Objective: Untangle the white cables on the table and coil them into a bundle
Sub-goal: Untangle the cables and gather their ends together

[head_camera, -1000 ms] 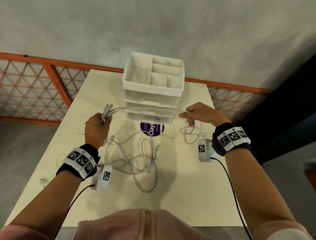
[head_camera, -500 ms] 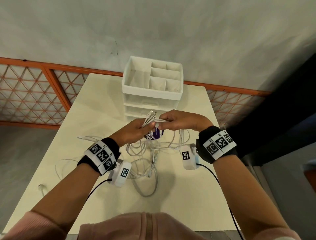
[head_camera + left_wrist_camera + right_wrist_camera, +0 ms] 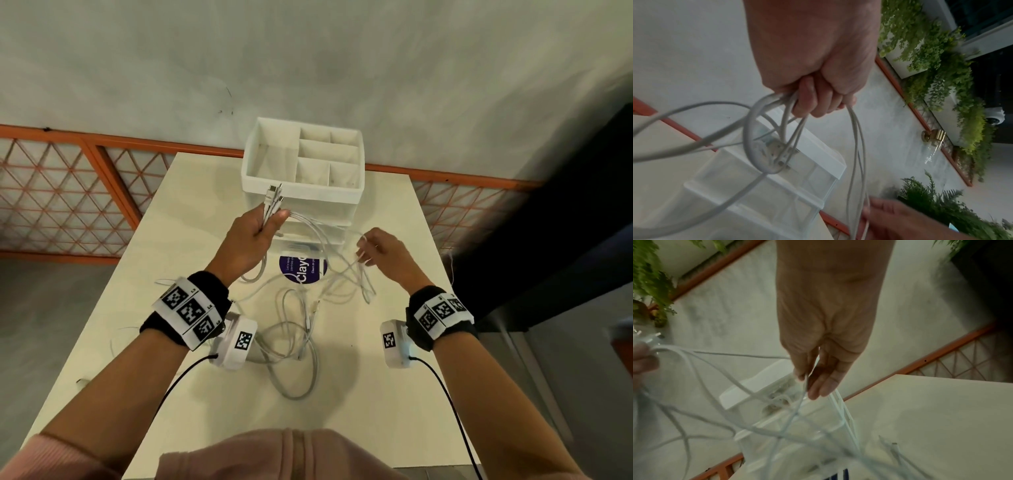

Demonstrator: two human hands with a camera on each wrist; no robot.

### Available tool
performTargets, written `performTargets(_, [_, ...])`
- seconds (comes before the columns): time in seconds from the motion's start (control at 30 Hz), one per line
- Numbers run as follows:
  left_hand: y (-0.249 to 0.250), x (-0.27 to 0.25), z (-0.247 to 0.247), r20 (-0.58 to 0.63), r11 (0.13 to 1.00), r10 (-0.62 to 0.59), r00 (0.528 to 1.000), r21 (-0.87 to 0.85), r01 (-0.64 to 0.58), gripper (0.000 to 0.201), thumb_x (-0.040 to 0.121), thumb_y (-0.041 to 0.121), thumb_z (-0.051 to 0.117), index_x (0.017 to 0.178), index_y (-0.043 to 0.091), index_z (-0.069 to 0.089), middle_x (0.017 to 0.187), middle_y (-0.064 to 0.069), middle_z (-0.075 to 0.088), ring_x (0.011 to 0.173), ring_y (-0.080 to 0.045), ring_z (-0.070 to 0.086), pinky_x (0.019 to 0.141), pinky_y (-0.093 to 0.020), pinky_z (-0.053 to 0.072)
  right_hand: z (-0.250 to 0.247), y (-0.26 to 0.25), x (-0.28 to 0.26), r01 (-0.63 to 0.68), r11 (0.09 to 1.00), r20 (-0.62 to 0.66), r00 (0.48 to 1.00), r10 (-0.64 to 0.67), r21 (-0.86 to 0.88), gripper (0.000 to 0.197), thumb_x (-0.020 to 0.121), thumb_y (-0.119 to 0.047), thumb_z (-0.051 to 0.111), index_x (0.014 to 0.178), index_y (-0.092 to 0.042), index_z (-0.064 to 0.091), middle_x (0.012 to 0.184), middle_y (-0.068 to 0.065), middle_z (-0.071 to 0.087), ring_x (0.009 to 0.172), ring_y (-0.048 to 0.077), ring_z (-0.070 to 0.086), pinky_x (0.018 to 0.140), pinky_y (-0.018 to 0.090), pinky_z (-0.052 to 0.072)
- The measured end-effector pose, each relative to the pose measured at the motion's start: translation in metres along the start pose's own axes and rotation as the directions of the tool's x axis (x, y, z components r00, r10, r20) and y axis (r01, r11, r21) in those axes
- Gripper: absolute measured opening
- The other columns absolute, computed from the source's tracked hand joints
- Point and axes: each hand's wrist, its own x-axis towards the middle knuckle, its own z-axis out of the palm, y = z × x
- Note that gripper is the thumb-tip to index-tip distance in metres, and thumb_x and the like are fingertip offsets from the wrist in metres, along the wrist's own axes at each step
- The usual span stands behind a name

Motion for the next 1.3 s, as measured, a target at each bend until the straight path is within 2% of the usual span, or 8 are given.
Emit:
performTargets(0.3, [-0.004,0.001,0.0,-0.038,0.999,-0.045,0.998,0.029,0.046,0.042,0.097,0.032,0.047,0.062,0.022,0.028,0.055,0.003,0.028,0.044,-0.008,0.03,0.046,-0.016,0.029,-0.024,-0.024,-0.006,0.165,0.986,-0.207,0.964,-0.168,-0.035,0.031,0.101,-0.025,0.037,0.08,-0.008,0.052,0.058,-0.001,0.037,0.055,0.014,0.036,0.057,0.026,0.036])
performTargets(0.47, [-0.002,0.001,0.004,-0.075,0.998,0.007,0.997,0.057,-0.003,0.039,0.097,0.031,0.047,0.063,0.022,0.03,0.058,-0.002,0.032,0.054,-0.013,0.026,0.052,-0.017,0.03,-0.019,0.007,-0.017,0.052,0.966,-0.056,0.996,-0.068,-0.252,0.03,0.088,-0.033,0.064,0.078,-0.007,0.052,0.054,-0.005,0.04,0.048,0.006,0.034,0.048,0.015,0.031])
performTargets(0.57, [0.003,-0.001,0.01,-0.108,0.998,0.04,0.993,0.058,-0.033,0.03,0.097,0.031,0.047,0.069,0.022,0.044,0.054,-0.003,0.04,0.053,-0.019,0.035,0.054,-0.018,0.034,-0.01,0.032,-0.021,-0.066,0.92,0.101,0.988,0.114,-0.387,0.021,0.089,-0.024,0.063,0.077,-0.009,0.055,0.068,0.0,0.053,0.062,0.012,0.049,0.056,0.014,0.037])
performTargets(0.73, [0.0,-0.002,0.018,0.048,0.991,0.016,0.999,0.134,-0.022,0.021,0.097,0.033,0.046,0.081,0.019,0.046,0.054,0.002,0.042,0.051,-0.009,0.042,0.053,-0.016,0.034,-0.008,0.024,-0.025,-0.208,0.967,0.09,0.976,0.197,0.147,0.028,0.096,-0.013,0.05,0.071,-0.008,0.061,0.067,0.011,0.062,0.055,0.018,0.065,0.07,0.038,0.058])
performTargets(0.9, [-0.015,-0.015,0.032,0.166,0.985,-0.005,0.986,0.173,-0.024,0.024,0.097,0.034,0.045,0.095,0.012,0.055,0.061,-0.005,0.05,0.058,-0.02,0.045,0.063,-0.034,0.036,-0.02,-0.021,-0.026,-0.006,0.892,-0.006,1.0,0.01,0.453,0.023,0.1,-0.016,0.042,0.082,-0.008,0.054,0.067,0.011,0.055,0.051,0.016,0.063,0.051,0.025,0.053])
performTargets(1.03, [-0.019,-0.014,0.03,0.089,0.974,0.003,0.996,0.223,-0.023,0.031,0.097,0.034,0.045,0.106,0.007,0.058,0.064,-0.004,0.052,0.061,-0.025,0.051,0.065,-0.036,0.041,-0.034,-0.016,-0.016,0.07,0.985,-0.172,0.984,-0.043,0.155,0.024,0.1,-0.016,0.04,0.078,-0.015,0.048,0.06,0.0,0.05,0.043,0.005,0.048,0.048,0.023,0.037])
performTargets(1.17, [-0.025,-0.005,0.017,-0.016,0.96,0.049,0.999,0.278,-0.043,0.035,0.097,0.035,0.046,0.109,0.006,0.059,0.066,-0.01,0.054,0.069,-0.04,0.059,0.064,-0.039,0.044,-0.05,0.011,-0.024,0.089,0.969,-0.337,0.927,-0.165,-0.231,0.018,0.099,-0.011,0.041,0.088,-0.006,0.055,0.071,-0.007,0.052,0.06,0.007,0.046,0.057,0.008,0.034])
performTargets(1.3, [-0.021,-0.002,0.014,-0.026,0.952,0.055,0.998,0.304,-0.044,0.036,0.097,0.036,0.045,0.11,0.006,0.058,0.06,-0.005,0.049,0.065,-0.038,0.055,0.062,-0.039,0.043,-0.046,0.026,-0.032,-0.032,0.984,-0.264,0.964,-0.015,-0.173,0.016,0.092,-0.023,0.059,0.088,-0.007,0.055,0.059,-0.003,0.045,0.052,0.014,0.038,0.044,0.013,0.03])
